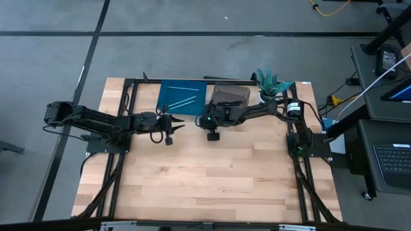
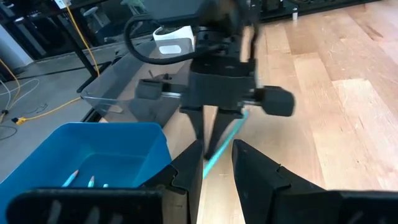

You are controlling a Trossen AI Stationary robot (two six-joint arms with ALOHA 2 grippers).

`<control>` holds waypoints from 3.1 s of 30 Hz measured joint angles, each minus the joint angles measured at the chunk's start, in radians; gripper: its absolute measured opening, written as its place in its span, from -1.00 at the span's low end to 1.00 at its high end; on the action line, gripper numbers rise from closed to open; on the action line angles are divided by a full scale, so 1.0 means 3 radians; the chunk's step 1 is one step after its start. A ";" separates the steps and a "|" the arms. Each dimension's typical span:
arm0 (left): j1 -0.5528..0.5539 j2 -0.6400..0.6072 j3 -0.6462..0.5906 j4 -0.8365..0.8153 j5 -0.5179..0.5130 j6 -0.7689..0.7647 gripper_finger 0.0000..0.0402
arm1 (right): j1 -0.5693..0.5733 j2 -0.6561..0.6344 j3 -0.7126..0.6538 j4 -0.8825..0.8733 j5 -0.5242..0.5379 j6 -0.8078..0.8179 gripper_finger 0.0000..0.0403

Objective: Sort pens & pencils
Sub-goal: Put the light green pencil into the blue bin

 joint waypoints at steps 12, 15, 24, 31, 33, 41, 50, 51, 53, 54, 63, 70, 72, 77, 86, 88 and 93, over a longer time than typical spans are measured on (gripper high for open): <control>0.0000 0.0000 0.0000 0.0000 0.0280 -0.0024 -0.59 | 0.0324 0.0001 -0.0001 0.0018 -0.0022 0.0265 -0.82; 0.0000 0.0000 0.0000 0.0000 0.0312 -0.0028 -0.59 | 0.0393 0.0005 0.0039 -0.0033 -0.0047 0.0352 -0.82; 0.0000 -0.0001 0.0000 -0.0025 0.0384 -0.0117 -0.59 | 0.0644 0.0014 0.0112 -0.0058 -0.0122 0.0508 -0.82; -0.0039 -0.0001 0.0000 -0.0024 0.0450 -0.0119 -0.59 | 0.0715 0.0013 0.0113 -0.0041 0.0001 0.0527 -0.82; -0.0079 -0.0001 0.0000 -0.0024 0.0450 -0.0118 -0.59 | 0.0711 0.0013 0.0117 -0.0038 0.0004 0.0522 -0.82; -0.0229 -0.0001 0.0000 -0.0021 0.0450 -0.0103 -0.59 | 0.0621 -0.0498 0.0118 -0.0280 0.0608 0.0414 -0.81; -0.0451 -0.0001 0.0003 0.0000 0.0461 -0.0215 -0.59 | 0.0621 -0.1777 -0.0512 -0.0022 0.0611 0.0510 -0.82; -0.0474 -0.0001 0.0003 0.0002 0.0461 -0.0267 -0.59 | 0.0623 -0.1915 -0.0690 0.0105 0.0613 0.0516 -0.82; -0.0529 -0.0001 0.0024 -0.0021 0.0463 -0.0380 -0.59 | 0.0623 -0.2198 -0.1057 0.0465 0.0613 0.0564 -0.82; -0.0551 -0.0001 0.0032 -0.0020 0.0463 -0.0441 -0.59 | 0.0625 -0.2333 -0.1244 0.0659 0.0614 0.0587 -0.82; -0.0750 0.0124 0.0483 -0.0722 0.0248 -0.0815 -0.59 | 0.0706 -0.2972 -0.2261 0.1626 0.0622 0.0613 -0.82; -0.0803 0.0739 0.1173 -0.1518 0.0139 -0.1062 -0.59 | 0.0704 -0.2983 -0.2367 0.1618 0.0623 0.0675 -0.82; -0.0823 0.0962 0.1395 -0.1745 0.0137 -0.1078 -0.59 | 0.0704 -0.2983 -0.2369 0.1579 0.0623 0.0687 -0.82; -0.0885 0.1460 0.1911 -0.2325 0.0142 -0.1093 -0.59 | 0.0704 -0.2984 -0.2370 0.1463 0.0694 0.0769 -0.82; -0.0950 0.2040 0.2416 -0.2765 0.0180 -0.1366 -0.59 | 0.0703 -0.2984 -0.2370 0.1392 0.0964 0.0800 -0.82; -0.0950 0.2110 0.2475 -0.2825 0.0210 -0.1427 -0.59 | 0.0702 -0.2984 -0.2427 0.1513 0.0964 0.0794 -0.82; -0.0940 0.2201 0.2541 -0.2829 0.0287 -0.1498 -0.59 | 0.0690 -0.3029 -0.2684 0.2028 0.0964 0.0692 -0.82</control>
